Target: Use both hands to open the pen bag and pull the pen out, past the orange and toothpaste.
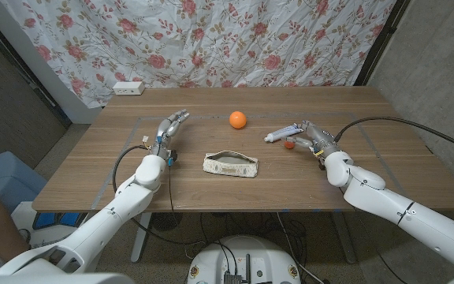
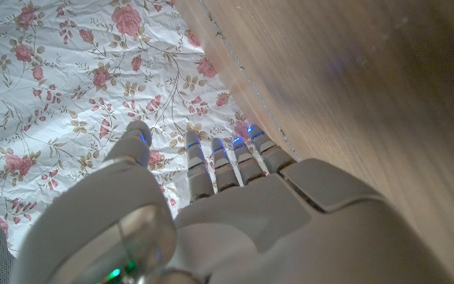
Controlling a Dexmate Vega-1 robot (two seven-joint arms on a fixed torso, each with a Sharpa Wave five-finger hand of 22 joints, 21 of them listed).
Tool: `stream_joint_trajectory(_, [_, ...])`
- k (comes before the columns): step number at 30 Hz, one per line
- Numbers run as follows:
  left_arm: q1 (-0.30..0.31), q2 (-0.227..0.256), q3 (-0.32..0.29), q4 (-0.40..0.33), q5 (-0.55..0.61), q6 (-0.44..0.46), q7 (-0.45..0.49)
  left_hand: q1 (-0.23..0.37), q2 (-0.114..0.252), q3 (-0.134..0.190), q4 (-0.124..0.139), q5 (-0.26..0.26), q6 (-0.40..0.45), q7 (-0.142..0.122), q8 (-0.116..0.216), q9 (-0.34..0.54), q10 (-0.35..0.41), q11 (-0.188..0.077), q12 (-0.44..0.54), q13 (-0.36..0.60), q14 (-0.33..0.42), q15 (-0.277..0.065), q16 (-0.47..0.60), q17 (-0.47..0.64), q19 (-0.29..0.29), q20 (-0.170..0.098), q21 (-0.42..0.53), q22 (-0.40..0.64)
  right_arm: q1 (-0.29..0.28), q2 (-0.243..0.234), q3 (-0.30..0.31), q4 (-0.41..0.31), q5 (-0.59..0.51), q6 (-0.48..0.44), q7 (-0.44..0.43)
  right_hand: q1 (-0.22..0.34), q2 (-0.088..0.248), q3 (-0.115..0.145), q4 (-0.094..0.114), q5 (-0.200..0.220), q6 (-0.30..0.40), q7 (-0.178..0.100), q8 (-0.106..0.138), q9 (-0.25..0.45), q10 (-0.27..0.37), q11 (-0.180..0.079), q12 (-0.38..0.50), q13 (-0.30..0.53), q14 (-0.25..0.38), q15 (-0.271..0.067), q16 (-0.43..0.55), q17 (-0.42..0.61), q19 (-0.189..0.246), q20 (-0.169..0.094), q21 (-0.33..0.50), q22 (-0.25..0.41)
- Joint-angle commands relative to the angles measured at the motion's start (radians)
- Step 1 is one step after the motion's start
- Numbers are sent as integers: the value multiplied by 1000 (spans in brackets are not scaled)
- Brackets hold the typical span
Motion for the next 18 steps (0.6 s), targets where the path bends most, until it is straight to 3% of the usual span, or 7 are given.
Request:
stream_joint_trajectory(1, [-2,-14,-5,25,-18,-40,-10,-6,-2,5,-6,6,-3,3,5,1,-9,-1,2,3,-9,1,0,3,-2,-2,-3,3,-22,35,82,93,156,218,-49,-44,2,-18,13,12,-35,-2,-22,-3,-11,3,9,2,-19,7,-5,1,-5,-3,3,5])
stream_joint_trajectory(7, [-7,-36,-4,49,-31,-62,-14,-9,-2,6,-8,6,-10,3,3,1,-15,-8,1,3,-15,1,-1,2,-9,-5,-5,3,-13,53,96,131,199,280,-51,-71,6,-33,24,14,-82,-5,-47,-10,-1,1,14,-1,-21,-3,-3,-2,-3,-10,5,4])
stream_joint_trajectory(18, [-7,-42,-4,52,-27,-76,-9,-15,0,9,-12,6,-48,-4,-6,0,-21,-14,1,2,-21,-1,0,2,-16,-6,-5,3,-9,61,128,171,294,369,-17,-93,16,-41,35,17,-109,9,-58,-16,13,-1,19,-6,-16,-16,0,-6,-5,-17,4,3])
